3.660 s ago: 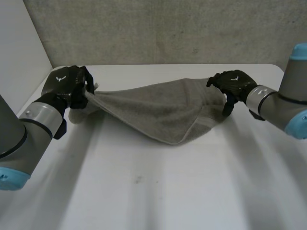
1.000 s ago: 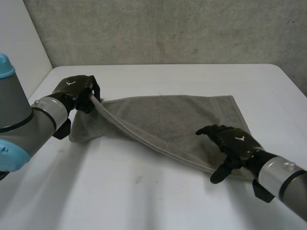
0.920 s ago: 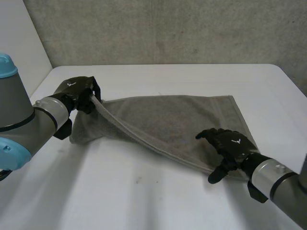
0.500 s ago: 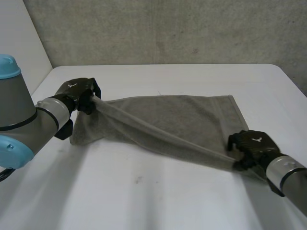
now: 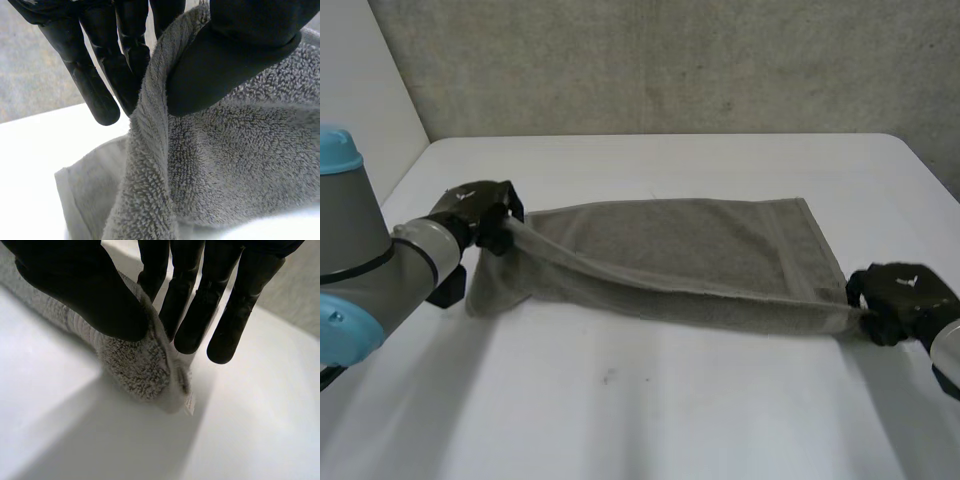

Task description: Fold the towel.

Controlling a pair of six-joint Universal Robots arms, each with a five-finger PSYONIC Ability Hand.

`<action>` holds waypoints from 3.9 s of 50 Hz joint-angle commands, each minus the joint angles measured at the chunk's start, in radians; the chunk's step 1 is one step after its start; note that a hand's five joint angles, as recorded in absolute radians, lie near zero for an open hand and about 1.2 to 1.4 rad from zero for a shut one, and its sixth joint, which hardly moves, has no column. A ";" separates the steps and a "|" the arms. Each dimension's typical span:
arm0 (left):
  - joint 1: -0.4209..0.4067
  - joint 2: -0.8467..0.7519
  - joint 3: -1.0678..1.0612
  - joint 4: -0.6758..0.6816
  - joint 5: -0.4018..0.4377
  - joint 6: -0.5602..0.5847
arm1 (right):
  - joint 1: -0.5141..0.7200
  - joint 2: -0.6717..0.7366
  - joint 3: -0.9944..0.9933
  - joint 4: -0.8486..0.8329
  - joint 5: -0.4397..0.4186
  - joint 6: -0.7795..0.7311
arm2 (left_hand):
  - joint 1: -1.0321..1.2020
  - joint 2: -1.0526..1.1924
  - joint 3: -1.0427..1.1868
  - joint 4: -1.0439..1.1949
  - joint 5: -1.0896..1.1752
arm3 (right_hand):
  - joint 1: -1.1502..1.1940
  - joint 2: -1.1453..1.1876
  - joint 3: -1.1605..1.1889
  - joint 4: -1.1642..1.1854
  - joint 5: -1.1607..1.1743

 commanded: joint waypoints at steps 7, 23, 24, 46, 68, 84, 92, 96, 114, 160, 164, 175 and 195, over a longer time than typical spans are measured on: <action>0.013 0.198 -0.293 -0.091 0.002 0.017 | -0.079 -0.290 -0.083 0.297 -0.087 -0.175 | 0.194 0.179 0.178 0.179 0.189 | 0.022 0.193 0.191 0.190 0.200; 0.007 0.513 -0.574 -0.100 0.011 0.116 | -0.131 -0.306 -0.165 0.667 -0.087 -0.504 | 0.194 0.179 0.178 0.179 0.189 | 0.022 0.193 0.191 0.190 0.200; 0.005 0.513 -0.574 -0.097 0.011 0.123 | -0.128 -0.304 -0.175 0.667 -0.087 -0.515 | 0.194 0.179 0.178 0.179 0.189 | 0.022 0.193 0.191 0.190 0.200; 0.007 0.030 -0.188 -0.045 -0.015 0.252 | 0.059 0.155 -0.467 0.380 0.007 -0.288 | 0.194 0.179 0.178 0.179 0.189 | 0.022 0.193 0.191 0.190 0.200; -0.007 -0.459 0.451 -0.046 -0.112 0.264 | 0.203 0.637 -1.005 0.196 0.159 -0.182 | 0.194 0.179 0.178 0.179 0.189 | 0.022 0.193 0.191 0.190 0.200; -0.011 -0.559 0.578 -0.045 -0.110 0.263 | 0.226 0.751 -1.176 0.199 0.237 -0.187 | 0.153 0.138 0.138 0.138 0.149 | 0.022 0.193 0.191 0.190 0.200; -0.014 -0.556 0.587 -0.038 -0.106 0.263 | 0.226 0.774 -1.232 0.208 0.260 -0.188 | -1.028 -1.043 -1.043 -1.043 -1.033 | -0.928 -0.757 -0.759 -0.760 -0.750; -0.024 -0.545 0.595 -0.025 -0.106 0.258 | 0.226 0.753 -1.244 0.217 0.297 -0.176 | -1.028 -1.043 -1.043 -1.043 -1.033 | -1.200 -1.028 -1.030 -1.032 -1.021; 0.004 -0.245 0.308 -0.029 -0.110 0.251 | 0.215 0.370 -0.903 0.277 0.291 -0.122 | -1.028 -1.043 -1.043 -1.043 -1.033 | -1.200 -1.028 -1.030 -1.032 -1.021; 0.048 -0.168 0.041 0.063 -0.110 0.234 | -0.018 0.383 -0.422 0.079 -0.013 -0.134 | -1.021 -1.036 -1.037 -1.036 -1.026 | -0.006 0.165 0.163 0.161 0.172; 0.048 -0.168 0.040 0.063 -0.110 0.219 | -0.019 0.392 -0.423 0.081 -0.009 -0.148 | -1.018 -1.033 -1.034 -1.033 -1.023 | -0.257 -0.086 -0.088 -0.089 -0.079; 0.047 -0.166 0.037 0.060 -0.110 0.217 | -0.022 0.378 -0.403 0.081 -0.016 -0.150 | -1.018 -1.033 -1.034 -1.033 -1.023 | -0.473 -0.302 -0.304 -0.306 -0.295; 0.045 -0.159 0.018 0.060 -0.110 0.217 | -0.123 0.380 -0.423 0.024 0.025 -0.147 | -1.018 -1.033 -1.034 -1.033 -1.023 | 0.022 0.193 0.191 0.190 0.200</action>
